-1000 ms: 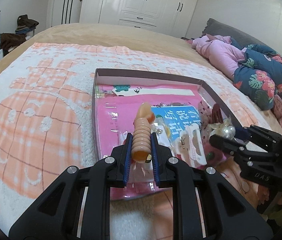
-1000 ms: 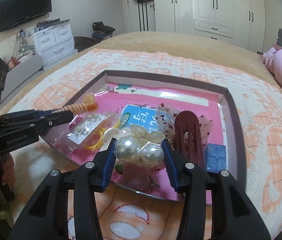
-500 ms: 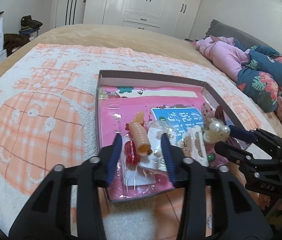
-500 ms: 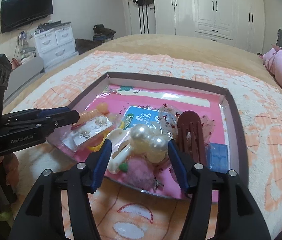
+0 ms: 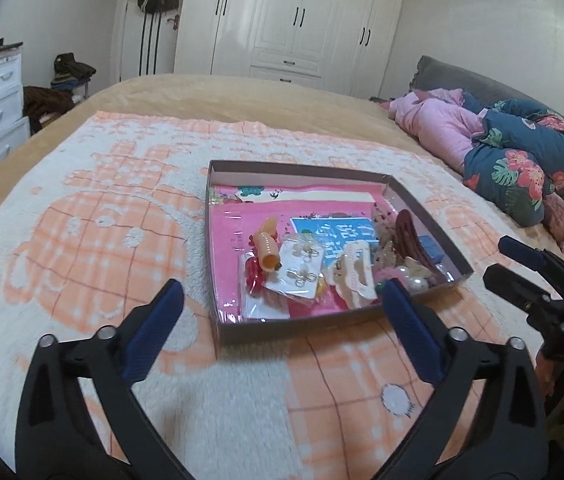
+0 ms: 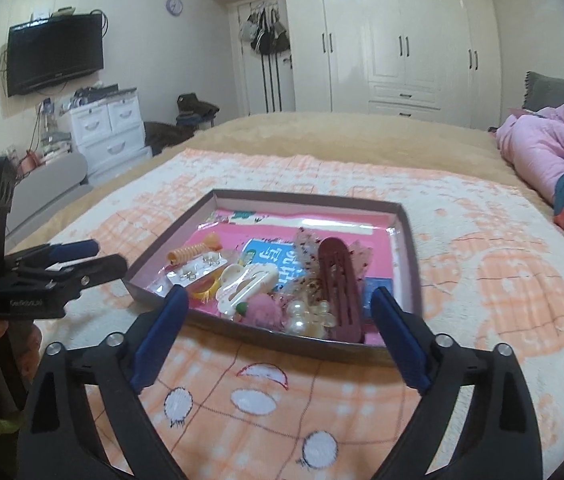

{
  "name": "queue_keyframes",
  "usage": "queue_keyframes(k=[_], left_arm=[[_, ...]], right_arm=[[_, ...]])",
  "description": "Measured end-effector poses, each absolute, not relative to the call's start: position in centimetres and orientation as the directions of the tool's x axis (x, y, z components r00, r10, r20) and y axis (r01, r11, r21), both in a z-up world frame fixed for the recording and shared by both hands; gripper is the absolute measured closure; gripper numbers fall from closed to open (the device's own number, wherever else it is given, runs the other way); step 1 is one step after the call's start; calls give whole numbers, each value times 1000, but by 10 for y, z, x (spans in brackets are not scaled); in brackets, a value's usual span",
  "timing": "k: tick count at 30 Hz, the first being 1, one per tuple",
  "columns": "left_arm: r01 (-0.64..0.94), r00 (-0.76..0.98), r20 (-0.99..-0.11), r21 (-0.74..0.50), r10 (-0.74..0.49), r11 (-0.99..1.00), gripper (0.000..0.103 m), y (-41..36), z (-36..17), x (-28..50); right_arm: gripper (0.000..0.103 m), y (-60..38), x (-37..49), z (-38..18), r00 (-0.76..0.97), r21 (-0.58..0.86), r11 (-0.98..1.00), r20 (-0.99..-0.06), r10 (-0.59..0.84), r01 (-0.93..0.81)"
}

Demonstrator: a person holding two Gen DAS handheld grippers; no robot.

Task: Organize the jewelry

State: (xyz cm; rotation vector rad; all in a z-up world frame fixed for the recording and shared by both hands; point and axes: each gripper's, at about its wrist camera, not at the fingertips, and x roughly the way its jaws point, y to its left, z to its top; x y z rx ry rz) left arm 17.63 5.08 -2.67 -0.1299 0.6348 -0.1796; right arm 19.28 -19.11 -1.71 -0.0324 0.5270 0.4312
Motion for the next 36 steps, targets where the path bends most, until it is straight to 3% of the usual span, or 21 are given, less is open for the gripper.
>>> queue_keyframes(k=[20, 30, 36], left_arm=[[143, 847, -495, -137, -193, 980, 11, 31, -22, 96], [64, 893, -443, -54, -81, 997, 11, 17, -32, 79], [67, 903, -420, -59, -86, 996, 11, 15, -34, 74]], right_arm=[[6, -230, 116, -21, 861, 43, 955, -423, 284, -294], [6, -237, 90, -30, 927, 34, 975, -304, 218, -219], [6, -235, 80, -41, 934, 29, 976, -288, 213, -214]])
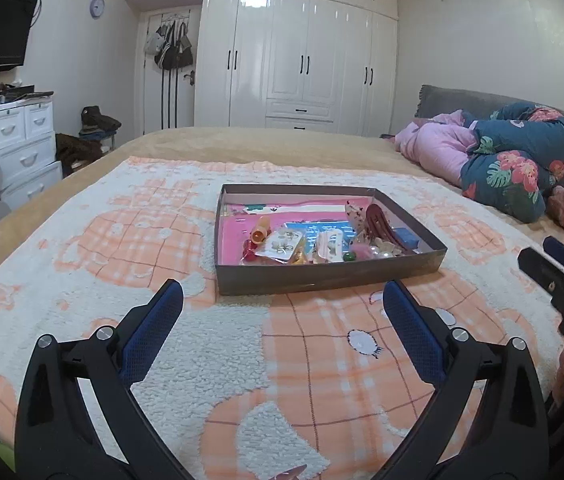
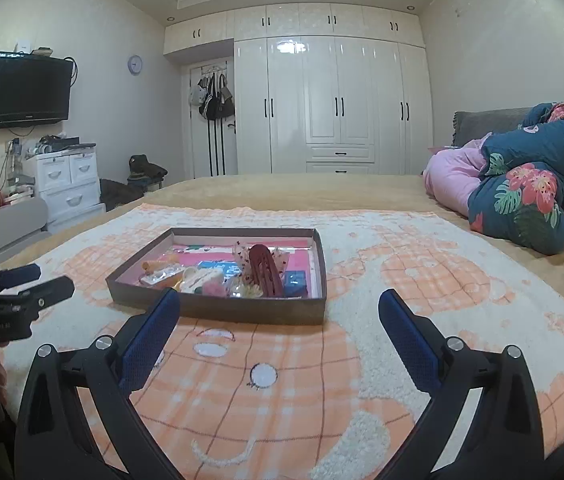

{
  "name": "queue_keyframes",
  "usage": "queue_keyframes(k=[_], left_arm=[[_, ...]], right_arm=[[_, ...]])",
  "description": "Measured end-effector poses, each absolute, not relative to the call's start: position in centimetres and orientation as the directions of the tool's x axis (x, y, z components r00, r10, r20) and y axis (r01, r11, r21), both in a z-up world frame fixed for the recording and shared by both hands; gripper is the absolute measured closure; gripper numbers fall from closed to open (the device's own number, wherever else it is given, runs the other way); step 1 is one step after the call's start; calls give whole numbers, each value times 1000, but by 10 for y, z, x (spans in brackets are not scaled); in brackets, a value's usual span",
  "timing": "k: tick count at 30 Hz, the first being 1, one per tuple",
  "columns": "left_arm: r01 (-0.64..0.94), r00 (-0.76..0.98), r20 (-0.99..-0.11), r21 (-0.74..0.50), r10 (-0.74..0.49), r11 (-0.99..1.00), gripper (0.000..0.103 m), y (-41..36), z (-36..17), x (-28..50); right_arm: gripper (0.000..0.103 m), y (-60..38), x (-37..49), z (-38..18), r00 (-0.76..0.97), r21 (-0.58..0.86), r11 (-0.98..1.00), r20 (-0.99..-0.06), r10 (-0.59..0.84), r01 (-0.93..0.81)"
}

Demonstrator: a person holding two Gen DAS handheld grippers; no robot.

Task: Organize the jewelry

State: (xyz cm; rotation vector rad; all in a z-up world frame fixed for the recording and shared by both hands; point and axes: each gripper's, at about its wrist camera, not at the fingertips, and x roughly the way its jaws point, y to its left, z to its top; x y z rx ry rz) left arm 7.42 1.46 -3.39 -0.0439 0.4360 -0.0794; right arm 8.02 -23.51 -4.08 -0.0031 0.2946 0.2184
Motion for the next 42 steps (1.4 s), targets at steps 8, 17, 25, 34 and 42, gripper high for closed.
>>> queue_keyframes(k=[8, 17, 25, 34, 42], left_arm=[[103, 908, -399, -78, -126, 992, 11, 11, -33, 70], [104, 911, -394, -71, -124, 992, 11, 10, -34, 70], [103, 911, -394, -72, -124, 992, 11, 10, -34, 70], [87, 910, -399, -69, -107, 994, 11, 12, -34, 71], [76, 908, -408, -69, -97, 995, 11, 13, -35, 72]], right_arm=[[6, -232, 75, -41, 941, 16, 974, -255, 220, -224], [6, -234, 76, -41, 938, 30, 975, -268, 218, -219], [6, -234, 77, -42, 937, 34, 976, -273, 217, -216], [6, -234, 78, -42, 935, 33, 976, -280, 218, -217], [6, -233, 80, -43, 934, 37, 976, -283, 217, -215]])
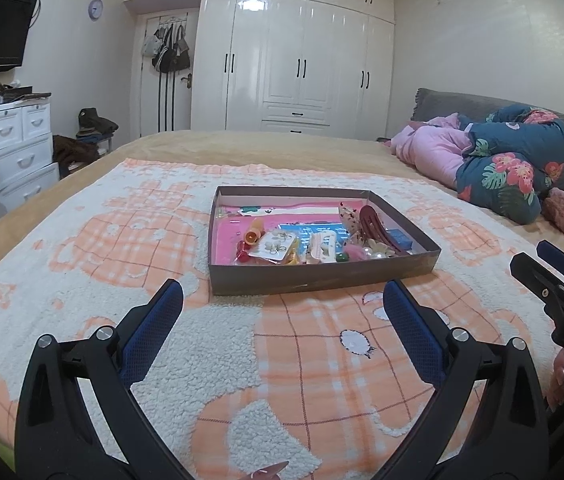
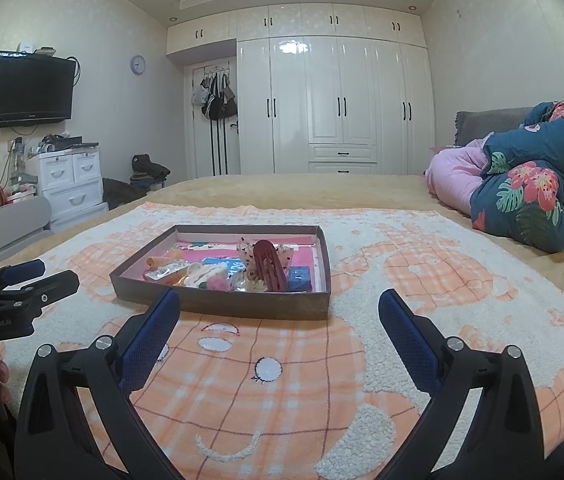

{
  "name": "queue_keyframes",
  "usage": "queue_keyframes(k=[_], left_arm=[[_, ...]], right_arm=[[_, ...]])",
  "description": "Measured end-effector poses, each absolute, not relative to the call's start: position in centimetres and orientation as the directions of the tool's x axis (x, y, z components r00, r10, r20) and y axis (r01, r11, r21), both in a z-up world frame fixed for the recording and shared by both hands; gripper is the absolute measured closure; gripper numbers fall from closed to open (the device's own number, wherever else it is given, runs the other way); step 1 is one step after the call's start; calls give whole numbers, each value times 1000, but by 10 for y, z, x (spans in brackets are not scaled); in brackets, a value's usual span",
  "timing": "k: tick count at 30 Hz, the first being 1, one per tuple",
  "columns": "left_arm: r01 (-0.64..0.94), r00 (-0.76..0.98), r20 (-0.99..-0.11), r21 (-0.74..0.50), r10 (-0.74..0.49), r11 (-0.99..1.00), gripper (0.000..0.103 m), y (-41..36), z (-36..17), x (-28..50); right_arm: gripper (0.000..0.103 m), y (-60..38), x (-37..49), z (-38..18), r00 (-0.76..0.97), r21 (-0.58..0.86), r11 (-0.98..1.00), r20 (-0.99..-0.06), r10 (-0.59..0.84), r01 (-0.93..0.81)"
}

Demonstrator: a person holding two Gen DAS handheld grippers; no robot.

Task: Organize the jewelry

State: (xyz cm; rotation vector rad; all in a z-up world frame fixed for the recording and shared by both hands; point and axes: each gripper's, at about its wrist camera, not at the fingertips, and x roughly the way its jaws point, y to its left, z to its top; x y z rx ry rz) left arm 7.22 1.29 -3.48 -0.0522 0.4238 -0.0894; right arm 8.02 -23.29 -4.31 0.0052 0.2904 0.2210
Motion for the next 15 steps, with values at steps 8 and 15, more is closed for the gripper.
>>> queue_keyframes(k=[8, 15], left_arm=[[77, 907, -408, -70, -99, 995, 11, 13, -35, 72], [77, 908, -408, -67, -98, 995, 11, 13, -35, 72]], right_arm=[[6, -233, 80, -43, 935, 37, 976, -283, 216, -215], [6, -233, 80, -43, 935, 35, 976, -282, 216, -215]])
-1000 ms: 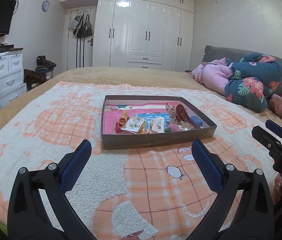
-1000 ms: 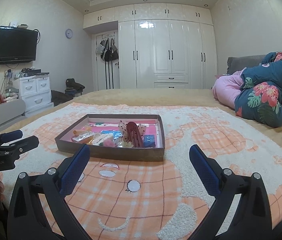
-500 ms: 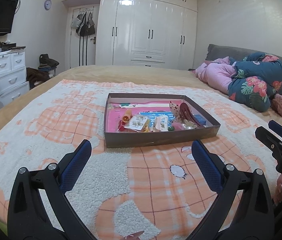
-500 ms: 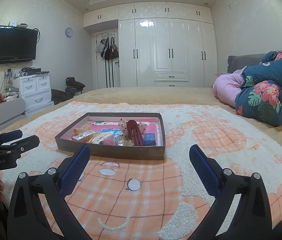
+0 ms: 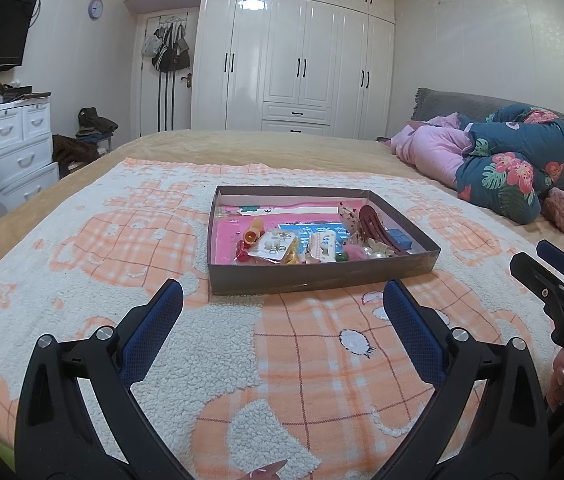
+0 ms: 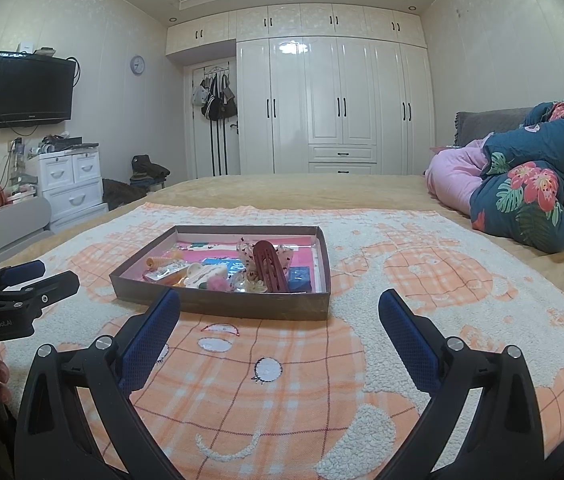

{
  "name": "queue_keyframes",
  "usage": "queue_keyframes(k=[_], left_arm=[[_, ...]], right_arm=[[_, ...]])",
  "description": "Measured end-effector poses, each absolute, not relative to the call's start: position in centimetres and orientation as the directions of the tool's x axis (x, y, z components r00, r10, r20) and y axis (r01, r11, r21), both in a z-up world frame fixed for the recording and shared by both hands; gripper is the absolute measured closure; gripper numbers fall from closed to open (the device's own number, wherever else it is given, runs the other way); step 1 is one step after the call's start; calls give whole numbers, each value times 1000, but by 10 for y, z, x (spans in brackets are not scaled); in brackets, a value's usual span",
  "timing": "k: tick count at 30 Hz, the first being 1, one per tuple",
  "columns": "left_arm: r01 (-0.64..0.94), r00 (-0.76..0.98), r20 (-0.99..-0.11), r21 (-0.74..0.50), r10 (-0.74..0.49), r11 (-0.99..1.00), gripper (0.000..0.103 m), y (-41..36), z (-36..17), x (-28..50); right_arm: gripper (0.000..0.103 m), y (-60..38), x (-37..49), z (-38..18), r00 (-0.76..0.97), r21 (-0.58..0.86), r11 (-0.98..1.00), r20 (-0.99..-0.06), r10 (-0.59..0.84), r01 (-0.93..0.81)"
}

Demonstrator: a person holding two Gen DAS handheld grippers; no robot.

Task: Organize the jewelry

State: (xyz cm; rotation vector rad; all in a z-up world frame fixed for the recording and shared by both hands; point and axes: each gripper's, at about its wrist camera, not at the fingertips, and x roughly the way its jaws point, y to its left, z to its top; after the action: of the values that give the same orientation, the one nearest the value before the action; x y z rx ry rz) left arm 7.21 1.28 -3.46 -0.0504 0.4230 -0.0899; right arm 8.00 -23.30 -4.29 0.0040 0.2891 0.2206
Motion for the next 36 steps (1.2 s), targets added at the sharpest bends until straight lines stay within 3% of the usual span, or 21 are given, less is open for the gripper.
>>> queue_keyframes(k=[36], left_arm=[[79, 905, -412, -73, -102, 994, 11, 13, -35, 72]], right_arm=[[6, -236, 79, -42, 936, 31, 977, -283, 212, -212]])
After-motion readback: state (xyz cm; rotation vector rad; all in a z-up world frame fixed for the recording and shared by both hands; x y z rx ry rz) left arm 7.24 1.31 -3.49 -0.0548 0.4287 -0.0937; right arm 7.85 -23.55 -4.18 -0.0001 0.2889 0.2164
